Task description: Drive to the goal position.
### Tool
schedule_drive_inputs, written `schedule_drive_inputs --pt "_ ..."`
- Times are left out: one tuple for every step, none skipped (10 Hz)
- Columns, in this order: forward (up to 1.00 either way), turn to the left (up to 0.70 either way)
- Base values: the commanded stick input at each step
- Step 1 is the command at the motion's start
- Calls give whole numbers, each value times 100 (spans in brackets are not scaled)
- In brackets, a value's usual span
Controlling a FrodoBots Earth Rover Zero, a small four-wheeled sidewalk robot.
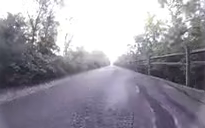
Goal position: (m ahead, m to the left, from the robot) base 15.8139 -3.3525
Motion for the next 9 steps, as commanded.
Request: schedule_drive_inputs --pt "100 0" --pt "100 0" --pt "100 0" --pt "100 0" --pt "100 0" --pt "100 0" --pt "100 0" --pt "100 0" --pt "100 -4"
